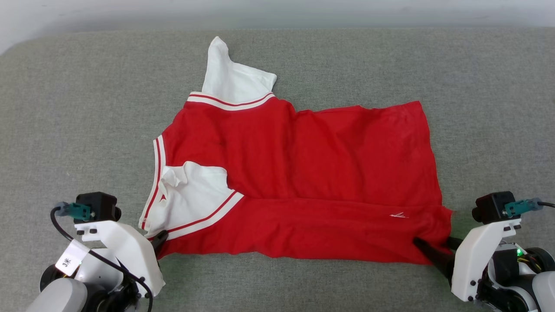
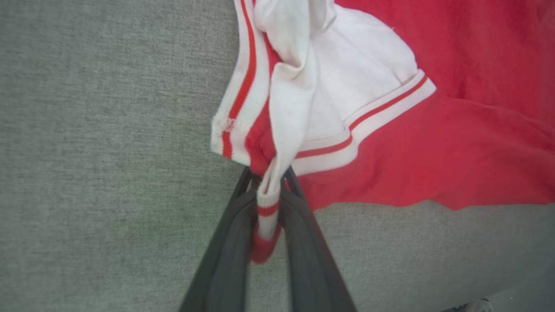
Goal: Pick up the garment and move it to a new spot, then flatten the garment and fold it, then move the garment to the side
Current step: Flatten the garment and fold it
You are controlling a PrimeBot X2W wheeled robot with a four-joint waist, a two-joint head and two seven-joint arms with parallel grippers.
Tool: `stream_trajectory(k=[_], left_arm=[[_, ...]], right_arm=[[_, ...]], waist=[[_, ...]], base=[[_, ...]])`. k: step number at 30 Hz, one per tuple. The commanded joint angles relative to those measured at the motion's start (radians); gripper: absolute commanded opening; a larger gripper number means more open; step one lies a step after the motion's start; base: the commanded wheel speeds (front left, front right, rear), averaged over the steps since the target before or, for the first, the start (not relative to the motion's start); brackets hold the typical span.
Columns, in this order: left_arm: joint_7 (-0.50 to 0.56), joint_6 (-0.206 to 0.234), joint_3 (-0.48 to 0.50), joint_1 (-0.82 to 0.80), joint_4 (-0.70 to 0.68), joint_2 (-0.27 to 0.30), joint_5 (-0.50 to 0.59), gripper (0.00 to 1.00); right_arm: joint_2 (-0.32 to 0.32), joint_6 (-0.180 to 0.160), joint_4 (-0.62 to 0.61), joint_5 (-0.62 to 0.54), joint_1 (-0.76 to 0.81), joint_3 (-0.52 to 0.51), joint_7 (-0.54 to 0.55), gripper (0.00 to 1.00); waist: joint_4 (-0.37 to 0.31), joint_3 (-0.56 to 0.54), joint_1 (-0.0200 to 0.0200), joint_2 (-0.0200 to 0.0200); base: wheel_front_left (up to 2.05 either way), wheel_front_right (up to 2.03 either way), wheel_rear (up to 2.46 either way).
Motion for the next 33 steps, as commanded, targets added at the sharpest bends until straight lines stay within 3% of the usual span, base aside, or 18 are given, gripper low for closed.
stream_trajectory(k=[1,2,3,14,25,33], left_arm=[[-0.007,0.003,-0.001,-0.005,-0.003,-0.005,0.004,0.00],[-0.009,0.003,-0.002,-0.003,-0.001,-0.007,0.005,0.00],[-0.012,0.003,-0.003,-0.001,0.001,-0.009,0.006,0.00],[-0.040,-0.005,-0.014,0.053,0.019,-0.009,0.008,0.00],[-0.035,0.025,-0.010,0.226,-0.009,0.022,-0.032,0.00],[-0.037,0.004,-0.033,0.265,0.039,-0.020,-0.068,0.00]], right_arm=[[0.029,0.001,0.041,0.019,0.021,0.036,0.023,0.37],[0.029,0.002,0.048,0.027,0.018,0.041,0.020,0.05],[0.025,0.002,0.052,0.030,0.017,0.044,0.013,0.00],[-0.010,0.000,0.020,0.002,0.045,-0.011,-0.029,0.00],[0.036,0.000,-0.070,-0.010,0.241,-0.093,0.043,0.00],[0.083,0.000,-0.060,-0.024,0.290,-0.111,0.023,0.02]], waist=[[0.003,0.001,-0.0001,0.0001],[0.003,0.000,-0.0001,0.0001],[0.003,-0.002,-0.0001,0.0001],[0.002,-0.119,-0.0001,0.0001],[0.005,-0.267,-0.0001,0.0001],[-0.003,-0.262,-0.0001,0.0001]], base=[[0.00,0.00,0.00],[0.00,0.00,0.00],[0.00,0.00,0.00],[0.00,0.00,0.00],[0.00,0.00,0.00],[0.00,0.00,0.00]])
